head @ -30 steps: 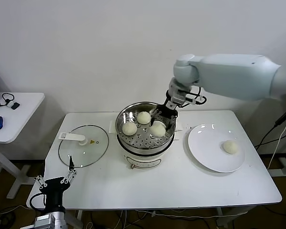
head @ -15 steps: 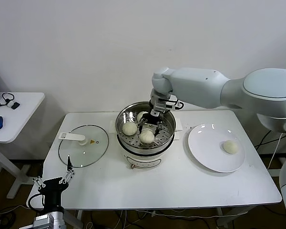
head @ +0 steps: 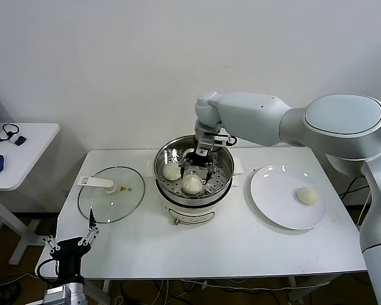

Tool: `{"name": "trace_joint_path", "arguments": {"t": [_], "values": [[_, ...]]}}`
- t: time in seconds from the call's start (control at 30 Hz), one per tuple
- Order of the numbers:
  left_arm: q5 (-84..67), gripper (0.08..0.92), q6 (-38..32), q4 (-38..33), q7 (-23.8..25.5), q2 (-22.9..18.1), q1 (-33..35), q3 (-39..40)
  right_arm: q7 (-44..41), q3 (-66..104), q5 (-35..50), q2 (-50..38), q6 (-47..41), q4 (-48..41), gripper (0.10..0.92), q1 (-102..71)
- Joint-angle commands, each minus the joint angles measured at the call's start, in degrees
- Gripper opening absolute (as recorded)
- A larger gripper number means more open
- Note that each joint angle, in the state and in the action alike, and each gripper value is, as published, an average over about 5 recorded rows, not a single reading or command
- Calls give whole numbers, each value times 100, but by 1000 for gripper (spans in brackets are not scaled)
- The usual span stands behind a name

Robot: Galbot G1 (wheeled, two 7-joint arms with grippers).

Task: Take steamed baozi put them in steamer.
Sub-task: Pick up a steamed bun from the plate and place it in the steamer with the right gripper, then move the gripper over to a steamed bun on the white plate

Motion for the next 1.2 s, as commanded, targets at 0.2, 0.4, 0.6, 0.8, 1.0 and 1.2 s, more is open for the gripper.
{"name": "trace_joint_path", "arguments": {"t": [0.2, 0.4, 0.6, 0.8, 1.0, 1.2], "values": [[16, 823, 58, -84, 6, -280, 24, 75, -594, -985, 1296, -885, -1250, 352, 823, 1345], [22, 823, 64, -100, 11, -280, 20, 129, -818, -1625, 1490, -1634, -2468, 343, 823, 1592], [26, 823, 74, -131, 29, -280, 29, 157, -935, -1546, 1099, -2319, -3101, -67, 823, 1197], [27, 823, 57, -95, 24, -280, 39, 126, -895, -1182, 609, -2880, -3614, -359, 823, 624], [41, 823, 51, -62, 26, -280, 50, 116, -912, -359, 35, -3289, -3728, -625, 823, -280], [71, 823, 26, 5, 5, -280, 57, 99, -906, 790, -642, -3440, -3609, -1156, 823, -1283]]}}
